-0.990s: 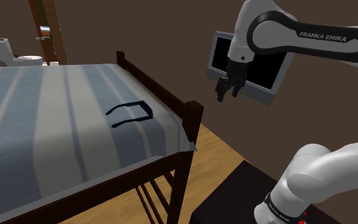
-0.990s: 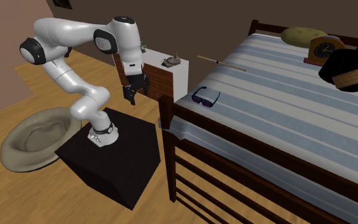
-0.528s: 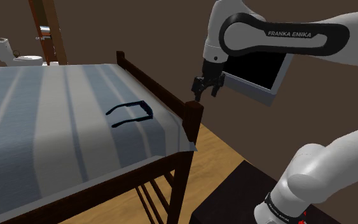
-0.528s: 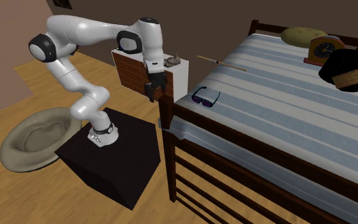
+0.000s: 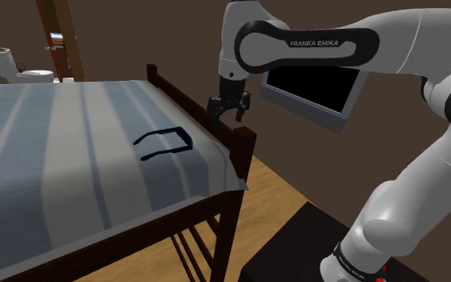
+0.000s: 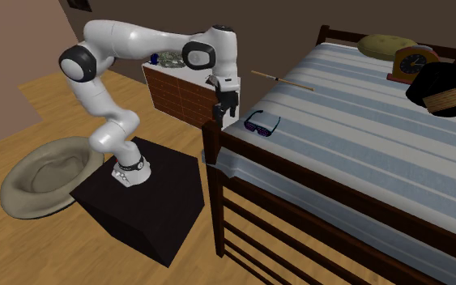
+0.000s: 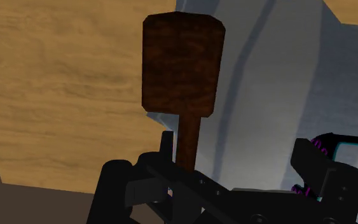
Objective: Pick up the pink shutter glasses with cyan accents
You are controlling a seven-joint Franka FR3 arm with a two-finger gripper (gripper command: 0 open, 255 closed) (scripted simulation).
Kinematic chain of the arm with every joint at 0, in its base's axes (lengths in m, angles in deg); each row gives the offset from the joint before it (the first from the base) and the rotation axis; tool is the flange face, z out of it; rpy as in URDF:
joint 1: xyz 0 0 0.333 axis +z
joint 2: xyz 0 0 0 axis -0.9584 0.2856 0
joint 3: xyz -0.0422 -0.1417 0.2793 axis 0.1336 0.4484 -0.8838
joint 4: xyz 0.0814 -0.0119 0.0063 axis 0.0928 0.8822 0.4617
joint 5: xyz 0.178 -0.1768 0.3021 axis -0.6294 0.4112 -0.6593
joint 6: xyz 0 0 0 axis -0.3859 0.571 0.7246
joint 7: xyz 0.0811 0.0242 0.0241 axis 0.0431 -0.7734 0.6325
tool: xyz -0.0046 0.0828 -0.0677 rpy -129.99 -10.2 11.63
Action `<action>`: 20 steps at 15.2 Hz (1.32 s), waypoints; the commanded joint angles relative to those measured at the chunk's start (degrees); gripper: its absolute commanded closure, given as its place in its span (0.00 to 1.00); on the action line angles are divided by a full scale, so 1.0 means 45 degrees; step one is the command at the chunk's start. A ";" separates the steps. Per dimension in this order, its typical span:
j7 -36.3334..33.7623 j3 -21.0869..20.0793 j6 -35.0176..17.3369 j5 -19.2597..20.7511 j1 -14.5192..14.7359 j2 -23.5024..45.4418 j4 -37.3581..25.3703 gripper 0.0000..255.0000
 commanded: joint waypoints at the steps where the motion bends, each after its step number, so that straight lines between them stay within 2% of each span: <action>1: -0.0519 -0.0306 0.0044 0.0312 0.0095 0.1046 -0.1045 0.00; 5: -0.1487 -0.0767 0.0277 0.1084 0.0464 0.3131 -0.3205 0.00; 10: -0.2411 -0.1018 0.0970 0.2123 0.1245 0.5730 -0.6272 0.00; 19: -0.2550 -0.0973 -0.0392 0.2090 0.1121 0.5556 -0.4739 0.00; 20: -0.2554 -0.0976 -0.0395 0.2086 0.1122 0.5543 -0.4723 1.00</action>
